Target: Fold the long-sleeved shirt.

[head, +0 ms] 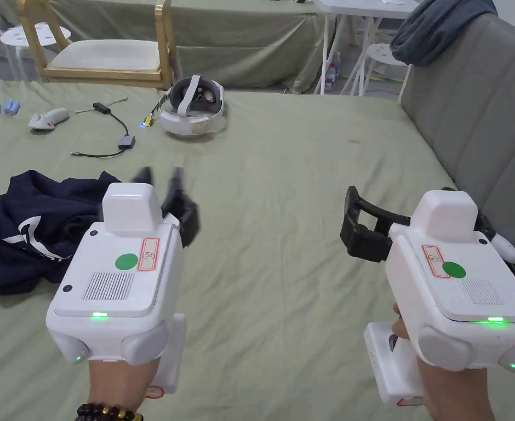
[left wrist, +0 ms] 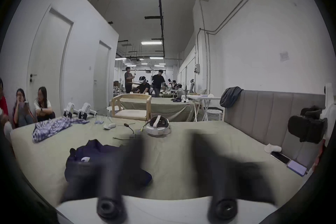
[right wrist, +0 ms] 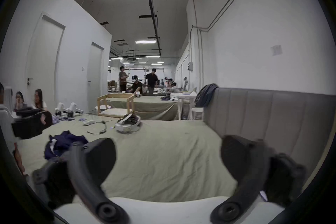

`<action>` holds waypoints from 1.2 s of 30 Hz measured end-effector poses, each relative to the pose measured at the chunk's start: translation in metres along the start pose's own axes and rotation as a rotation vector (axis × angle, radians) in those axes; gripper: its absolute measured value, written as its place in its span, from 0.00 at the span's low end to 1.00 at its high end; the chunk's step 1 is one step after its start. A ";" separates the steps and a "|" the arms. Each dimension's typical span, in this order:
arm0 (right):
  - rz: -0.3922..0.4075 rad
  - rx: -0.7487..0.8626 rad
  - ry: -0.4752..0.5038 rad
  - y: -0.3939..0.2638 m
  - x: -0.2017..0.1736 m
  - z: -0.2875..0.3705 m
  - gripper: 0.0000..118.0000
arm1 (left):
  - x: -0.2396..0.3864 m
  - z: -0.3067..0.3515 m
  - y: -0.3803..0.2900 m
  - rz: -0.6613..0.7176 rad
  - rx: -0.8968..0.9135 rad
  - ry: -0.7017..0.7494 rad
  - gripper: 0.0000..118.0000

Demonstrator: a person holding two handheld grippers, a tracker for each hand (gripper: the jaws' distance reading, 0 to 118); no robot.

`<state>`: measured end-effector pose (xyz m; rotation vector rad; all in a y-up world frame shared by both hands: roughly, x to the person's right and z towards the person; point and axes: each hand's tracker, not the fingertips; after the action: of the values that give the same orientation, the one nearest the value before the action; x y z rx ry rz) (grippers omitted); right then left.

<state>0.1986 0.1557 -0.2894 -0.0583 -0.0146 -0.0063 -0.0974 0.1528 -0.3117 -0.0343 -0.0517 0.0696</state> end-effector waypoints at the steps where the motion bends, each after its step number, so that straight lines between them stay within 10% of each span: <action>1: 0.005 0.016 -0.018 -0.002 0.000 0.001 0.21 | 0.002 -0.003 -0.002 -0.027 -0.021 0.035 0.09; 2: 0.028 0.029 -0.052 -0.003 -0.003 0.000 0.03 | 0.002 -0.004 -0.001 -0.079 -0.017 0.065 0.09; 10: 0.054 -0.014 -0.060 -0.001 -0.020 -0.008 0.04 | -0.023 0.003 0.006 -0.038 -0.020 0.064 0.11; 21: 0.011 -0.001 0.392 0.007 -0.189 -0.040 0.04 | -0.131 0.056 0.029 -0.106 0.004 0.386 0.07; 28: 0.065 -0.063 0.493 0.013 -0.239 -0.047 0.04 | -0.179 0.029 0.030 -0.044 -0.170 0.380 0.07; 32: 0.103 -0.055 0.502 0.023 -0.243 -0.041 0.04 | -0.216 -0.039 0.024 0.091 -0.453 0.224 0.61; 36: 0.108 -0.068 0.509 0.015 -0.244 -0.049 0.04 | -0.242 -0.123 -0.012 0.098 -0.687 0.170 0.87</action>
<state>-0.0448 0.1687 -0.3433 -0.1237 0.4976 0.0869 -0.3309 0.1201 -0.4461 -0.7288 0.0979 0.1446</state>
